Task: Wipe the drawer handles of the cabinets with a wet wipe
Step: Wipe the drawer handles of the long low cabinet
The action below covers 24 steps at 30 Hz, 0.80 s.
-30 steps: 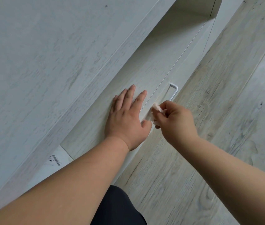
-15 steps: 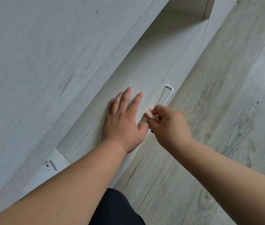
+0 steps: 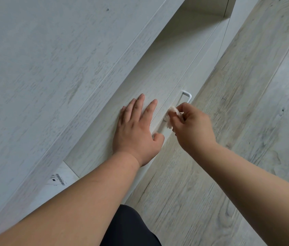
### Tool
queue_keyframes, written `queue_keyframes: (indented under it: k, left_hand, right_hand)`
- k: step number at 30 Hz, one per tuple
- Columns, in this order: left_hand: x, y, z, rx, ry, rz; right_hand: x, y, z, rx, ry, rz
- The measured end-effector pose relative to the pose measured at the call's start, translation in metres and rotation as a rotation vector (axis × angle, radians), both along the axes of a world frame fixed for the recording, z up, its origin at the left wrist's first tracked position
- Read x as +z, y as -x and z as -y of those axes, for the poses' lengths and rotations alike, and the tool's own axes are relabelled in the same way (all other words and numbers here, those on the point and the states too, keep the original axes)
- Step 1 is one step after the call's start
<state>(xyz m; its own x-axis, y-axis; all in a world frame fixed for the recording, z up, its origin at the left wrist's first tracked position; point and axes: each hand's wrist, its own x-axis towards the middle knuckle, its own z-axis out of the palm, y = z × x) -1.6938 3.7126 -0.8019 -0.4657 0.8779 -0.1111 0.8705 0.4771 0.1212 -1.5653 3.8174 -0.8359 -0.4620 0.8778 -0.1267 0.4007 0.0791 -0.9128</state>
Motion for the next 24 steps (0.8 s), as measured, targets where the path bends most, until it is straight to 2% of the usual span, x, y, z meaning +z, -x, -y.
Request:
queue_keyframes:
  k: [4,9,13,17,21,24]
  left_hand:
    - [0.001,0.0,0.0,-0.002,0.015,-0.003]
    - [0.003,-0.001,-0.001,0.005,0.022,0.007]
    - [0.003,-0.001,-0.001,0.001,0.019,-0.007]
    - [0.003,-0.002,-0.001,-0.001,0.008,-0.008]
    - [0.002,-0.001,0.0,-0.009,0.007,-0.016]
    - [0.002,-0.001,0.0,-0.007,0.005,-0.014]
  right_hand:
    - [-0.004,-0.008,0.008,0.116,-0.136,-0.005]
    - [-0.006,-0.012,-0.008,-0.022,-0.126,-0.002]
    - [-0.009,-0.015,0.009,0.101,-0.222,0.03]
    - [-0.009,-0.016,-0.007,0.012,-0.2,0.049]
    - [-0.013,-0.017,0.017,0.174,-0.249,0.045]
    - [-0.019,-0.013,0.026,0.111,-0.191,0.034]
